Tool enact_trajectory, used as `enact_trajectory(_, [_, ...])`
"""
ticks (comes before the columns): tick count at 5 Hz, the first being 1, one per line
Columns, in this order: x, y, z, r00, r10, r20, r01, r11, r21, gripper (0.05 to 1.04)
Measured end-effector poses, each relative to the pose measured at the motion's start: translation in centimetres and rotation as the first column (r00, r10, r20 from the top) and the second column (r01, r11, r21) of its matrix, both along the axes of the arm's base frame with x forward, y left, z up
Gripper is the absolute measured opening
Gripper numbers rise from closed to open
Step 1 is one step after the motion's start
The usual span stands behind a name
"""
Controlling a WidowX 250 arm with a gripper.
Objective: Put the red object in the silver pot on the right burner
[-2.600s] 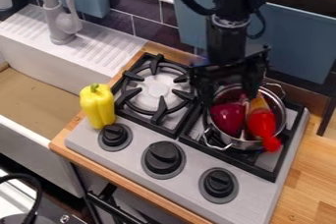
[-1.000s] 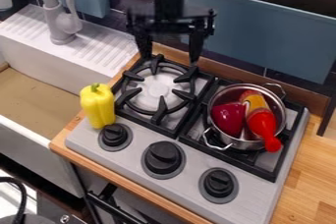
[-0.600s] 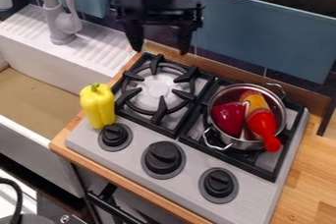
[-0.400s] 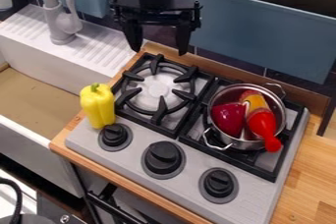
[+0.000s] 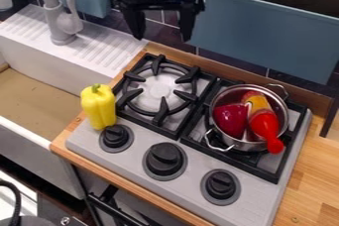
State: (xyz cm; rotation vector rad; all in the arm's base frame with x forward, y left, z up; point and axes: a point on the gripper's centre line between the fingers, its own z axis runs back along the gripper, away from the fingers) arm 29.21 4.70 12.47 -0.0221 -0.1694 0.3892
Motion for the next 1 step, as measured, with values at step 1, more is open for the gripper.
enact_trajectory(1, [0.13,0.25,0.92,1.000,0.021,-0.008,-0.021,1.000,-0.007,0.999])
